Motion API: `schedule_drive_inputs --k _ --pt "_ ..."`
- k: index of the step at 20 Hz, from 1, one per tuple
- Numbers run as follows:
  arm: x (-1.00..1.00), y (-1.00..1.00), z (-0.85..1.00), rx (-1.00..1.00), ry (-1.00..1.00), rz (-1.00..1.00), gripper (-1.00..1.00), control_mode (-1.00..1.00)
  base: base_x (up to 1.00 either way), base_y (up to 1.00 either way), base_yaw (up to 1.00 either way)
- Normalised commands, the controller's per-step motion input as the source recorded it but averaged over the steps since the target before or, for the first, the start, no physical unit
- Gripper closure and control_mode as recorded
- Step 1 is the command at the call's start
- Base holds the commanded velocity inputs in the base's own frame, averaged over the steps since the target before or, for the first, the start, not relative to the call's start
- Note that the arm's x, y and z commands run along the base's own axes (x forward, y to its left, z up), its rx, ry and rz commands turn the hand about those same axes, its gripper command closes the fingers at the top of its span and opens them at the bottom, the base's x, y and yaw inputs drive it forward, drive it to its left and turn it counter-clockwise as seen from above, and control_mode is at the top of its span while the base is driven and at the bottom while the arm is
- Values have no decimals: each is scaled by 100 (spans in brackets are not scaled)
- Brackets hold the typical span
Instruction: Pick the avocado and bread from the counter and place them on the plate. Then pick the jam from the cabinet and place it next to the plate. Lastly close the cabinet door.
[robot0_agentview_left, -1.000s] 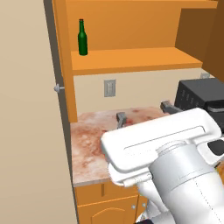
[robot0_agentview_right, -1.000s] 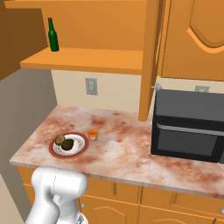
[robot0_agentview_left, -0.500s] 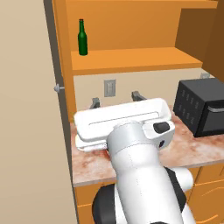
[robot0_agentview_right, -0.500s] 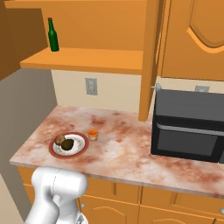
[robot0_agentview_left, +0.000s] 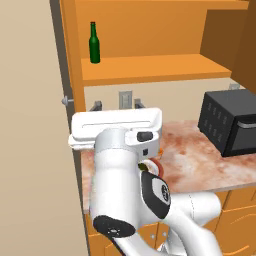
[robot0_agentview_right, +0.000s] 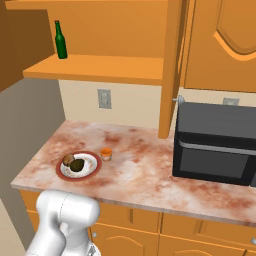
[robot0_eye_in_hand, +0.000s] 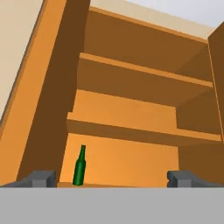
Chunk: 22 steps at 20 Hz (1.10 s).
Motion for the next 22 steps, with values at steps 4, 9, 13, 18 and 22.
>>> schedule_drive_inputs --k 4,9,13,18,22 --pt "-21 14 -1 3 -8 -11 -100 -100 0 0 0" --pt "-25 75 0 1 -5 -3 -100 -100 0 0 0" --pt "46 70 -7 5 4 -4 -100 -100 0 0 0" --pt "88 52 -32 4 12 -5 -100 -100 0 0 0" --pt "98 61 -49 10 14 -2 -100 -100 0 0 0"
